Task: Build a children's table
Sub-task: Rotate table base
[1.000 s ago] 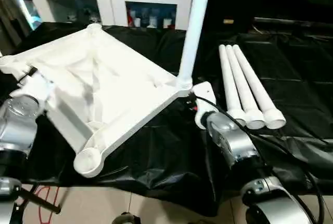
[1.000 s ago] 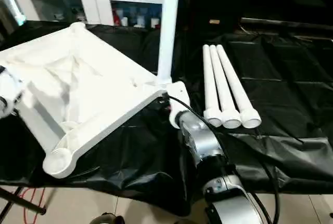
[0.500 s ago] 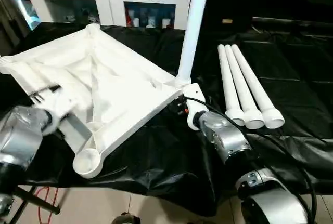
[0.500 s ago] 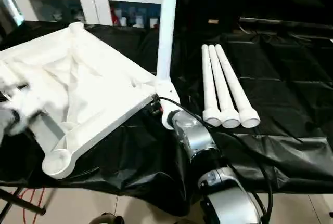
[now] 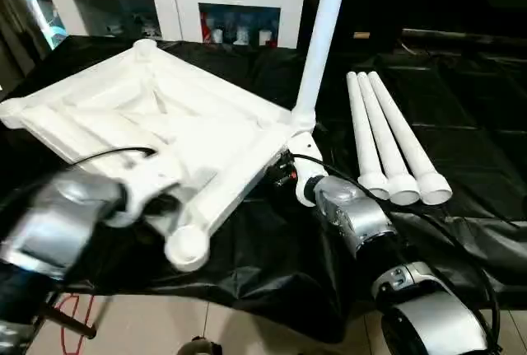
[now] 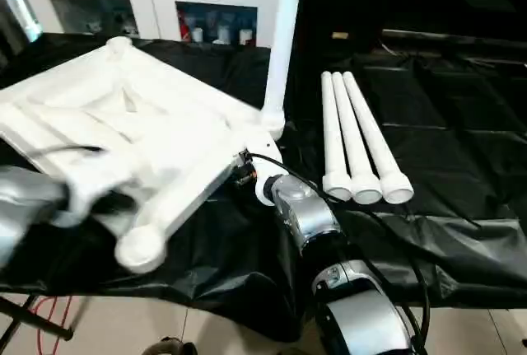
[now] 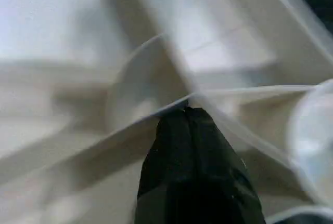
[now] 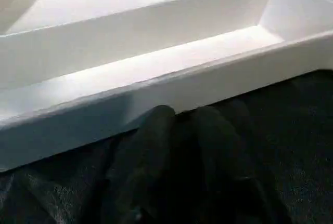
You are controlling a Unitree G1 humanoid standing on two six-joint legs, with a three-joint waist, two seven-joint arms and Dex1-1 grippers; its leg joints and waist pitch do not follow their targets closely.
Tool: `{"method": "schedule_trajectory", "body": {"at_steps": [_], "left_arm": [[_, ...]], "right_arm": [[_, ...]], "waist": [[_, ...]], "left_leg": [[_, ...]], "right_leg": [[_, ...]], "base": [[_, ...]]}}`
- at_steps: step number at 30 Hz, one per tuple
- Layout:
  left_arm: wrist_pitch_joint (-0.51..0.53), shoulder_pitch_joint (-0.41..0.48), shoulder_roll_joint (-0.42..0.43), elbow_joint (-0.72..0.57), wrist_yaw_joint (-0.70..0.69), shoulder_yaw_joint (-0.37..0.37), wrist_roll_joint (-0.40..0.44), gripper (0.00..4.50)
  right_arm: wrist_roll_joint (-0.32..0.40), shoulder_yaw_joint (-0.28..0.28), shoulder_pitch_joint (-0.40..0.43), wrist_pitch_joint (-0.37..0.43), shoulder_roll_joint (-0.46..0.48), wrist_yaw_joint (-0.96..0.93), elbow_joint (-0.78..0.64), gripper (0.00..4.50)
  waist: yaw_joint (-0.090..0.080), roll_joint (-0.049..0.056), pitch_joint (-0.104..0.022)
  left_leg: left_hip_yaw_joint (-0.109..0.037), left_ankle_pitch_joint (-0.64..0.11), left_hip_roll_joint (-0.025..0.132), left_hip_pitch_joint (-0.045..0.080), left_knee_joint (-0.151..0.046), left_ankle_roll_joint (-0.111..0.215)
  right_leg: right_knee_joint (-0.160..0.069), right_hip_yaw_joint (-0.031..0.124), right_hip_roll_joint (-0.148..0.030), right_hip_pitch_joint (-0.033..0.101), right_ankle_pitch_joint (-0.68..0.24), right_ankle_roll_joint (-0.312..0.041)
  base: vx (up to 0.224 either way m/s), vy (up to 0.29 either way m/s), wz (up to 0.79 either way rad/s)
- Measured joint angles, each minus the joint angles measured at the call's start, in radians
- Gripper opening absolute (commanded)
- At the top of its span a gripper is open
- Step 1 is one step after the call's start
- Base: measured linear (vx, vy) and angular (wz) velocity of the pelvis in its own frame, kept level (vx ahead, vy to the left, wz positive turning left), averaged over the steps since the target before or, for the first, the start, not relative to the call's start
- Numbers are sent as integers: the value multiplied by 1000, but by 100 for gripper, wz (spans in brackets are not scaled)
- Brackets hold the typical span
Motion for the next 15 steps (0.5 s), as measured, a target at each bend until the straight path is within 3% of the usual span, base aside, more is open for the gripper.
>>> {"method": "schedule_trajectory", "body": {"at_steps": [2, 6, 10, 15], "left_arm": [[-24, -62, -63, 60, -6, -47, 10, 0], [-60, -97, -127, 97, -10, -88, 8, 0], [-112, -168, -230, 221, 3, -109, 9, 0], [-221, -257, -345, 422, 140, -106, 31, 0]], "right_arm": [[-1, -3, -1, -1, -17, 0, 5, 44], [-2, -10, -1, -5, -26, 0, 6, 15], [-5, -13, -1, -5, -48, -2, 3, 6], [-9, -20, 2, -5, -54, -13, -15, 6]], "waist": [[5, 0, 0], [-13, 0, 0], [-20, 3, 0], [-30, 9, 2]], "left_leg": [[0, 0, 0, 0, 0, 0], [1, 0, 0, 0, 1, 0], [0, 0, 0, 0, 0, 0], [0, 0, 0, 0, 1, 0]], "right_leg": [[0, 1, 0, 1, 0, 0], [0, 2, 0, 1, 0, 0], [0, 1, 0, 1, 0, 0], [0, 1, 0, 1, 1, 0]], "base": [[0, 0, 0], [0, 0, 0], [0, 0, 0], [0, 0, 0]]}}
